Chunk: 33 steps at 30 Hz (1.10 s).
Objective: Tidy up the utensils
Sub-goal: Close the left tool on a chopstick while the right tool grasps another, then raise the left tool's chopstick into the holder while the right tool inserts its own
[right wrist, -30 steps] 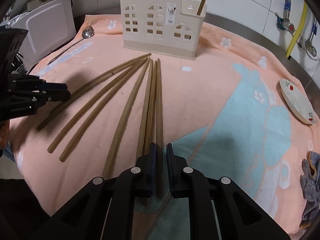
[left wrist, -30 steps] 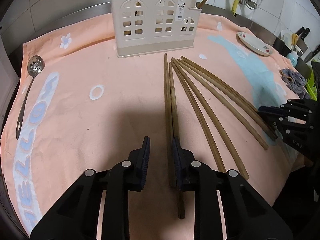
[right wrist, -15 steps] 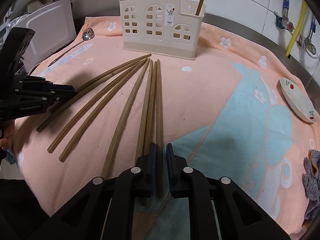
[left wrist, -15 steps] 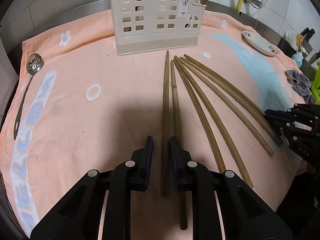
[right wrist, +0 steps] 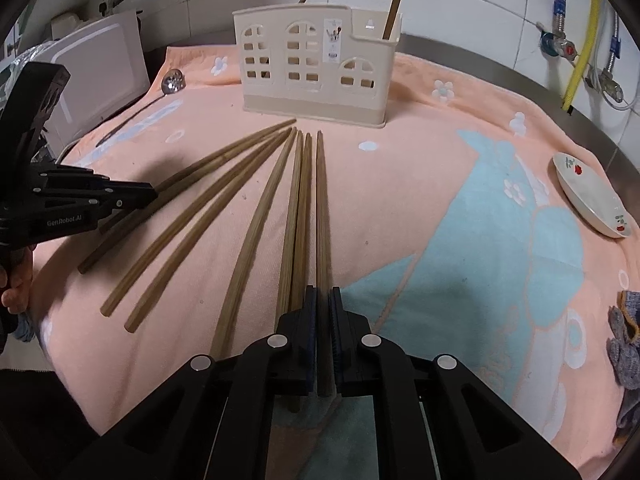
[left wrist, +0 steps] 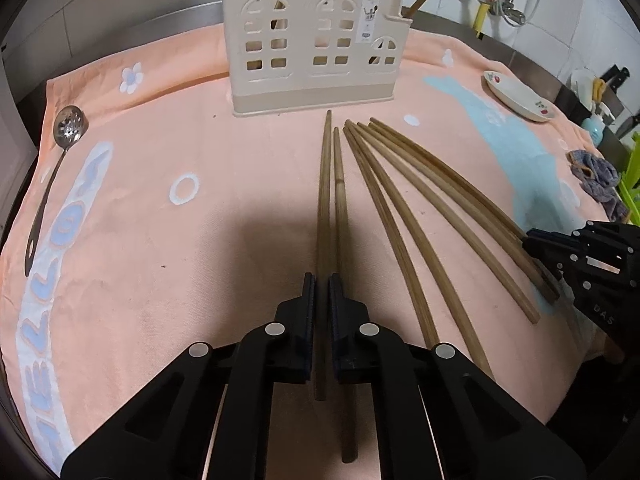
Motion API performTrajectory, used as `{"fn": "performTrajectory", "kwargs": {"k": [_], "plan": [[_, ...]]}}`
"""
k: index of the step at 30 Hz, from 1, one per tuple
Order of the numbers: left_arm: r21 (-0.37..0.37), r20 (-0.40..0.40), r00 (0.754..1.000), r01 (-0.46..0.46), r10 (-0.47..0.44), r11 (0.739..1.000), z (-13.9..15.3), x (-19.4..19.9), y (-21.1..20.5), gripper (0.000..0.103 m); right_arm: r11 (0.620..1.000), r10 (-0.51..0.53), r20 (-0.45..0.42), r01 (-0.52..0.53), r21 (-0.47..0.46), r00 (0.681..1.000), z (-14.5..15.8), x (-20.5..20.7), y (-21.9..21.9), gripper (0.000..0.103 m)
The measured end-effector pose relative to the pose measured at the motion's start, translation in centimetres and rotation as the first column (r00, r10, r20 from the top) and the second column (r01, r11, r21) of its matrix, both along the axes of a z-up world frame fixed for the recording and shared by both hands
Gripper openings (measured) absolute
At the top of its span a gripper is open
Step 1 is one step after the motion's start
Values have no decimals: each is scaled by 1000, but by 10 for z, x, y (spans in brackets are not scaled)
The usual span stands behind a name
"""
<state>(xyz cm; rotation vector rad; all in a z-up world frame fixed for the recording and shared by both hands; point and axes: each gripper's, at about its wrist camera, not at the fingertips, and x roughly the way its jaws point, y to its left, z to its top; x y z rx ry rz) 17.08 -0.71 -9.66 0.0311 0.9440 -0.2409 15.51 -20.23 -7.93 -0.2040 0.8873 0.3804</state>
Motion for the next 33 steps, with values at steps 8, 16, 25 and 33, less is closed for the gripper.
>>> {"fn": "performTrajectory", "kwargs": {"k": [8,16,25,33], "plan": [[-19,91,996,2,0,1000,36,-11,5,5,1000,-7,98,5,28,995,37,-7,-2,6],[-29,187,982,8,-2,1000,74,-12,10,5,997,-4,233,-13,72,972,92,-1,1,6],[-38,258,966,19,-9,999,109,0,16,5,994,16,299,-48,99,954,137,19,7,6],[-9,332,943,36,-31,999,154,20,16,5,985,33,327,-86,147,945,192,51,5,6]]}}
